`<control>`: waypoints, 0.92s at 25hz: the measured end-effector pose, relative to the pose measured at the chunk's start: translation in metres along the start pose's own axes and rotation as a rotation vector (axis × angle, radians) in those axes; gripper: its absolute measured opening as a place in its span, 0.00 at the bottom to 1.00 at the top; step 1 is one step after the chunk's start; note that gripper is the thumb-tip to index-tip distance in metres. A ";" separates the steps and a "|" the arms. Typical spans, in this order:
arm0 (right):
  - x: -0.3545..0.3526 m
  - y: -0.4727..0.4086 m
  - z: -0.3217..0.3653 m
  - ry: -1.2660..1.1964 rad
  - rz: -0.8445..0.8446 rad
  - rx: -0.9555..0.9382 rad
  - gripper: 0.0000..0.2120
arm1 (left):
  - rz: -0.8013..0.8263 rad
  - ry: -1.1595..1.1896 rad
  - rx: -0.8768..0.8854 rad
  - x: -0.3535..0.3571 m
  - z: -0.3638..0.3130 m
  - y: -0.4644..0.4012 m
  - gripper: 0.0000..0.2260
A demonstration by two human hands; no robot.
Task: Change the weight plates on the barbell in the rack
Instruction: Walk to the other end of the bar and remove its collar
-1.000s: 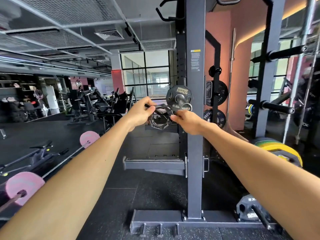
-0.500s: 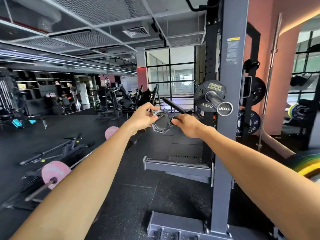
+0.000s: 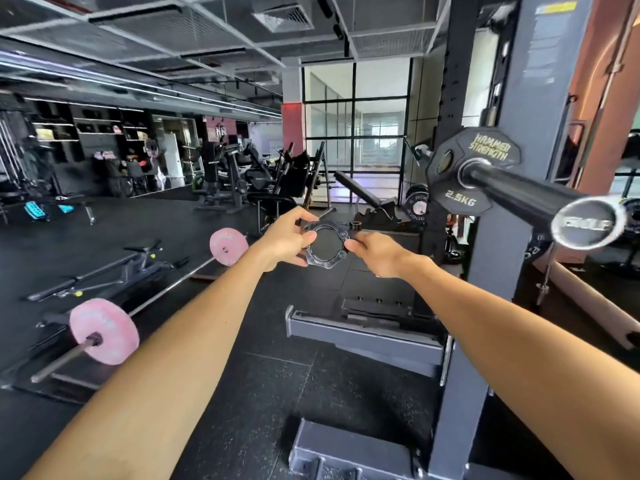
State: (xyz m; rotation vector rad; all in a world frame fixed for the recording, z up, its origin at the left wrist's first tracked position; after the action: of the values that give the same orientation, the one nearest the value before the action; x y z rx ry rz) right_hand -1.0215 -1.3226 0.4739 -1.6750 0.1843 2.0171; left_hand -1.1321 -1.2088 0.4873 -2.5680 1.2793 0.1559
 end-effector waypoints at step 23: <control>0.399 -0.302 -0.193 -0.254 0.417 0.516 0.19 | 0.010 -0.225 -0.412 -0.005 0.457 -0.346 0.13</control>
State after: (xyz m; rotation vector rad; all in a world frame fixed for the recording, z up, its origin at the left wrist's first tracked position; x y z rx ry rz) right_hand -0.7567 -1.0252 0.1149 -1.1095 0.9405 2.1970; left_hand -0.8488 -0.8761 0.1162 -2.7689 1.2820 0.7604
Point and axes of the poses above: each hand's wrist, its own y-axis away from the middle knuckle, its own x-axis out of the palm, z = x × y, the point moved 10 cm from there along -y, towards the middle knuckle, and after that the axes turned 15 degrees about y, right-handed, at the moved point
